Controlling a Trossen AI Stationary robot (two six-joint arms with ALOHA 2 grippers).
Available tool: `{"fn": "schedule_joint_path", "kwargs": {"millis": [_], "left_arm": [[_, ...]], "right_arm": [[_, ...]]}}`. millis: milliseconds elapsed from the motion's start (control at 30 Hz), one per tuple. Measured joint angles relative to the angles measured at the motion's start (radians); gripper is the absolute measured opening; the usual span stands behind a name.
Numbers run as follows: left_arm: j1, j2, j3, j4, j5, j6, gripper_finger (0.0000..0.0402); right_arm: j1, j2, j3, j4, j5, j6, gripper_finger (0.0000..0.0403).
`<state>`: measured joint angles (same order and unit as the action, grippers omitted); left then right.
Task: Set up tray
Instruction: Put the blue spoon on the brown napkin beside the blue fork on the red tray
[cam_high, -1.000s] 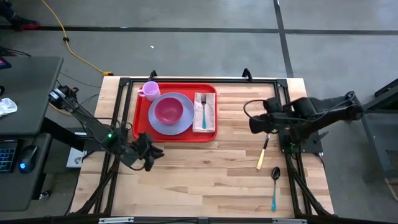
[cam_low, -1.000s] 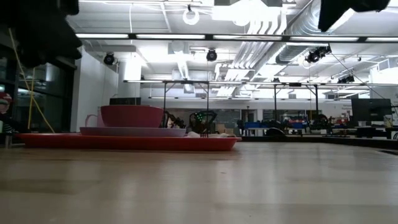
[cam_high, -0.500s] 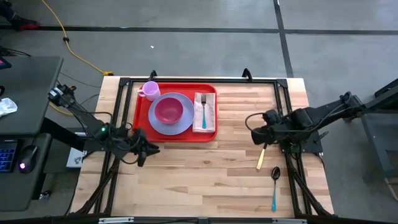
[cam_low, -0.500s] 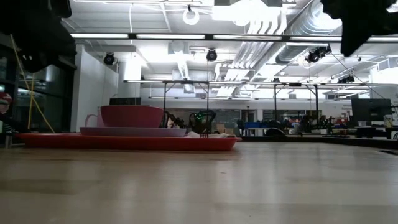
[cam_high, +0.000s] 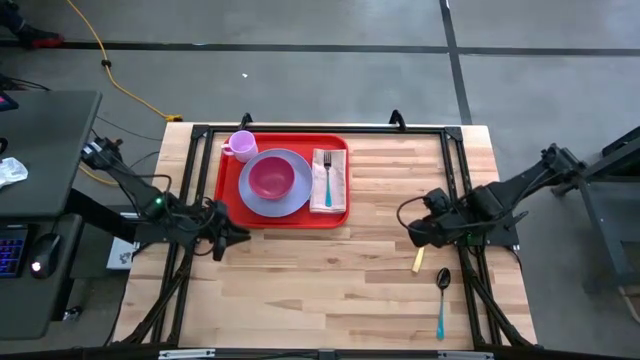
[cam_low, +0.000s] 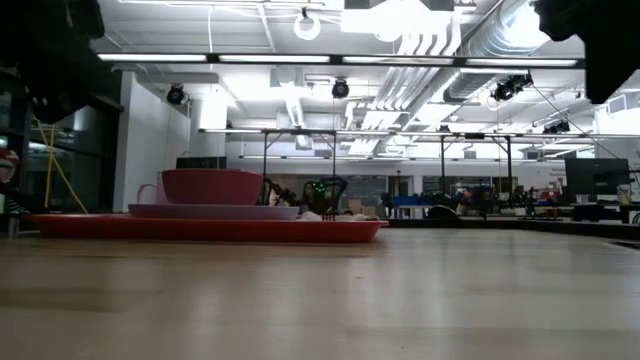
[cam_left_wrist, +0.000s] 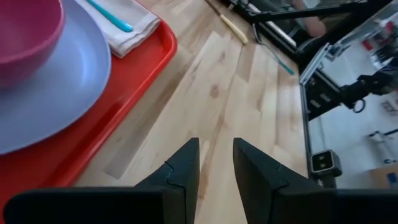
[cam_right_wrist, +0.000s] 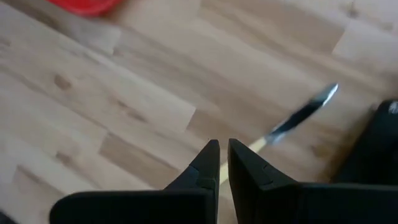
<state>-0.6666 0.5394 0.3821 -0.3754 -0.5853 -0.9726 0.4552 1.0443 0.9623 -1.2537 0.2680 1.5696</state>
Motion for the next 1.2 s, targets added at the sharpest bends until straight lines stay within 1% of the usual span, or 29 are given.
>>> {"fn": "schedule_joint_path", "kwargs": {"millis": [133,200,367,533,600,900,1100,1200], "left_arm": [[0.0,-0.035,-0.066,0.082,0.018,0.0,0.0129],[0.0,-0.046,-0.084,0.088,0.024,0.0,0.0129],[0.0,-0.061,-0.102,0.088,0.039,-0.005,0.0129],[0.0,-0.061,-0.103,0.087,0.052,-0.008,0.0129],[0.0,-0.061,-0.103,0.086,0.052,-0.008,0.0129],[0.0,-0.061,-0.103,0.085,0.052,-0.027,0.0129],[0.0,-0.061,-0.103,0.085,0.052,-0.028,0.0129],[0.0,-0.061,-0.103,0.085,0.052,-0.031,0.0129]], "right_arm": [[0.044,0.0,0.0,-0.001,-0.042,0.069,0.0012],[0.062,0.0,0.0,-0.002,-0.074,0.105,0.0012],[0.11,0.003,0.0,-0.002,-0.196,0.203,0.0012],[0.168,0.025,0.0,0.007,-0.363,0.304,0.0012],[0.198,0.044,0.0,0.038,-0.404,0.334,0.0012],[0.307,0.181,0.0,0.202,-0.531,0.415,0.0012],[0.344,0.295,0.0,0.25,-0.66,0.457,0.0012],[0.354,0.348,0.0,0.294,-0.694,0.469,0.0012]]}}
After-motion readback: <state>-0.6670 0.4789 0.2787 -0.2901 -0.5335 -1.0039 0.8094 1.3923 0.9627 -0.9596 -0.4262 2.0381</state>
